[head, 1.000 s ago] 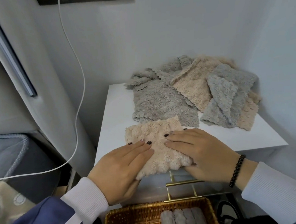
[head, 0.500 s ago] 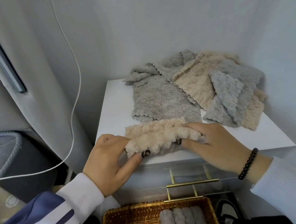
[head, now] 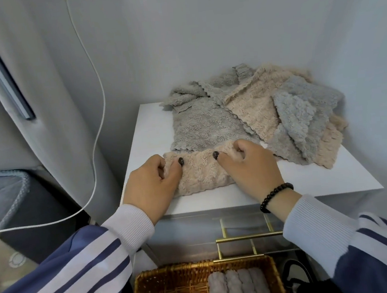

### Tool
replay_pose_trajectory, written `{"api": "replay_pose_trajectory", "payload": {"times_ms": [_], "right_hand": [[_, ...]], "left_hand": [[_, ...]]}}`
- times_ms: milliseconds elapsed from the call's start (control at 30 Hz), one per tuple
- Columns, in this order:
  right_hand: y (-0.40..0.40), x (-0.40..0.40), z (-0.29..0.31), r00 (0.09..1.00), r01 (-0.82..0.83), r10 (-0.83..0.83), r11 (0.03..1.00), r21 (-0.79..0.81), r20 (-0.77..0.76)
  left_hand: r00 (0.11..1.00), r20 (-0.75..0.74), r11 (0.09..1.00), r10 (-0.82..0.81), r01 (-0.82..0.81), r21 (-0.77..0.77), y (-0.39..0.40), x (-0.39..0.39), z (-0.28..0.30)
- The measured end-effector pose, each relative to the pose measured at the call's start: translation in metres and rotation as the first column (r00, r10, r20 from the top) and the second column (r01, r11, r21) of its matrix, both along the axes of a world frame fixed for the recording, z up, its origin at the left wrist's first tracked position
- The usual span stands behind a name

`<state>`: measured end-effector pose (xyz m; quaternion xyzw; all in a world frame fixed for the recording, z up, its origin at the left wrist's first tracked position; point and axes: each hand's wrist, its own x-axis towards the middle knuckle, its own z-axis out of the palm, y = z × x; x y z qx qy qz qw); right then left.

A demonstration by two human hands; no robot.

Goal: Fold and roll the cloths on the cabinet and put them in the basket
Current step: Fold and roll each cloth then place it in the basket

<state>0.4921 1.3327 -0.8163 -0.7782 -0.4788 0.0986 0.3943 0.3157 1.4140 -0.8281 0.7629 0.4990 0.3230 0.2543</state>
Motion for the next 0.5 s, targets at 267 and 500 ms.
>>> {"api": "replay_pose_trajectory", "payload": {"times_ms": [267,500], "right_hand": [[0.01,-0.012,-0.008,0.861,-0.077,-0.043,0.974,0.213,0.506],[0.016,-0.018,-0.028,0.813,-0.232,0.063,0.947,0.223,0.579]], "left_hand": [[0.992,-0.099,0.921,-0.075,0.107,0.375,0.007,0.003,0.003],[0.855,-0.452,0.822,-0.253,0.437,0.365,0.003,0.009,-0.013]]}}
